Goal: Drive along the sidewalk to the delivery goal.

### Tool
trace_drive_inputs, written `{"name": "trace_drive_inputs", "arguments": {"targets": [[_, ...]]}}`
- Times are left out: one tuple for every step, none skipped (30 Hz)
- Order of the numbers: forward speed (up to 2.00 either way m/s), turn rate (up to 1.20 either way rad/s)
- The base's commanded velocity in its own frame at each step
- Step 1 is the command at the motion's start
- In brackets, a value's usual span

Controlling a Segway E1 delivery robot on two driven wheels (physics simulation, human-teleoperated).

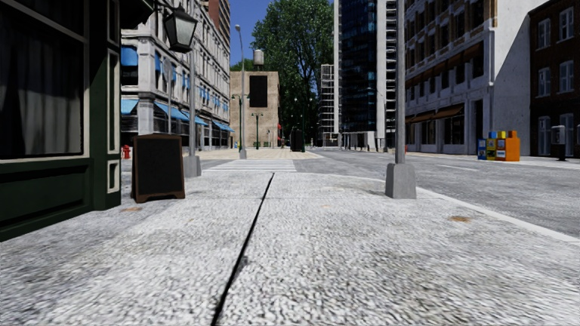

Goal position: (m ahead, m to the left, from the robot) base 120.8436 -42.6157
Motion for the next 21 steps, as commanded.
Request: {"name": "trace_drive_inputs", "arguments": {"targets": [[2.00, 0.00], [2.00, 0.00], [2.00, 0.00], [2.00, 0.00], [2.00, 0.00], [2.00, 0.00], [2.00, 0.00], [2.00, 0.00], [2.00, 0.00], [2.00, 0.00], [2.00, 0.00], [2.00, 0.00], [2.00, 0.00], [2.00, 0.00], [2.00, 0.00], [2.00, 0.00], [2.00, 0.00], [2.00, 0.00], [2.00, 0.00], [2.00, 0.00], [2.00, 0.00]]}}
